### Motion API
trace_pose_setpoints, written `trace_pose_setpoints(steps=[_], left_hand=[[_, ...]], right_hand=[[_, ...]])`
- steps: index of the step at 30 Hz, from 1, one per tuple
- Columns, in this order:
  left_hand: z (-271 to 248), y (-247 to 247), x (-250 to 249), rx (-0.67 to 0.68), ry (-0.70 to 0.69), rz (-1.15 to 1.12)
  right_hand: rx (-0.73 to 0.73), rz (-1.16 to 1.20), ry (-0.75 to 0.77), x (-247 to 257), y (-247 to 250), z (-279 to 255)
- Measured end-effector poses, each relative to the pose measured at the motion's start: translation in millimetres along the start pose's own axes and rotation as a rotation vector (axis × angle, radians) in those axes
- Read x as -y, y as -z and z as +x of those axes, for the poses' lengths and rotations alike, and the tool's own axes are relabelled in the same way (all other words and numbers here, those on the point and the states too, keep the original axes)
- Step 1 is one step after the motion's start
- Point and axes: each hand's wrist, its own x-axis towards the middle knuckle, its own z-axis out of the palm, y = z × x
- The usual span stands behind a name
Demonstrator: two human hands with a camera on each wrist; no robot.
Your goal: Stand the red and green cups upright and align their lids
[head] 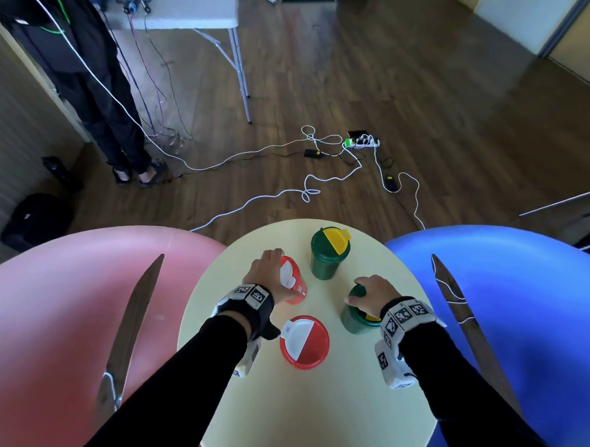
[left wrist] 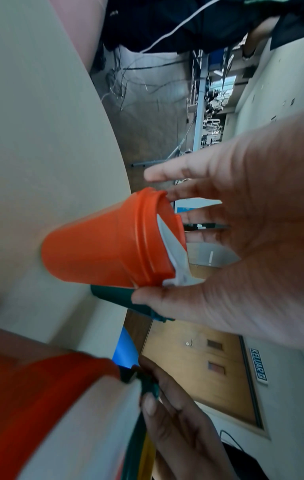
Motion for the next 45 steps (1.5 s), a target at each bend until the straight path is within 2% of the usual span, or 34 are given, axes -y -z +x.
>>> trace_pose_setpoints(steps=[6, 11, 15, 19, 22, 25, 30, 33, 37, 40, 43, 45], left_hand=[[13, -16, -15, 0.075, -0.175, 0.078], [17, -25, -14, 0.058, -0.196, 0.074], [9, -25, -8, 0.070, -0.132, -0.015], [-13, -15, -2, -0.017, -0.071, -0.130], [-40, -6, -1, -0.039, -0.016, -0.127], [-65, -5, -2, -0.011, 0.018, -0.035], [-89, -22, -11, 0.111, 0.096, 0.022], [-98, -37, -20, 0.146, 0.090, 0.059], [-98, -45, -23, 0.175, 0.052, 0.096], [-93, -45, -15, 0.191, -0.042, 0.108], [-91, -47, -9, 0.235, -0.165, 0.025], [-92, -51, -6, 0.218, -0.192, -0.045]], right_hand=[[0.004, -0.018, -0.004, -1, -3, 2], [-0.001, -0.017, 0.000, -3, -5, 3], [-0.012, 0.029, 0.006, -5, -6, 3], [-0.027, 0.096, 0.031, -10, -8, 2], [-0.075, 0.157, 0.059, -15, -11, -1], [-0.108, 0.157, 0.060, -20, -12, -6], [-0.016, 0.090, 0.053, -26, -15, -15], [-0.039, 0.042, 0.055, -26, -19, -18], [-0.097, -0.008, 0.064, -28, -23, -22], [-0.105, 0.014, 0.040, -30, -24, -24], [-0.126, 0.030, 0.026, -34, -26, -24], [-0.134, 0.045, 0.026, -36, -27, -24]])
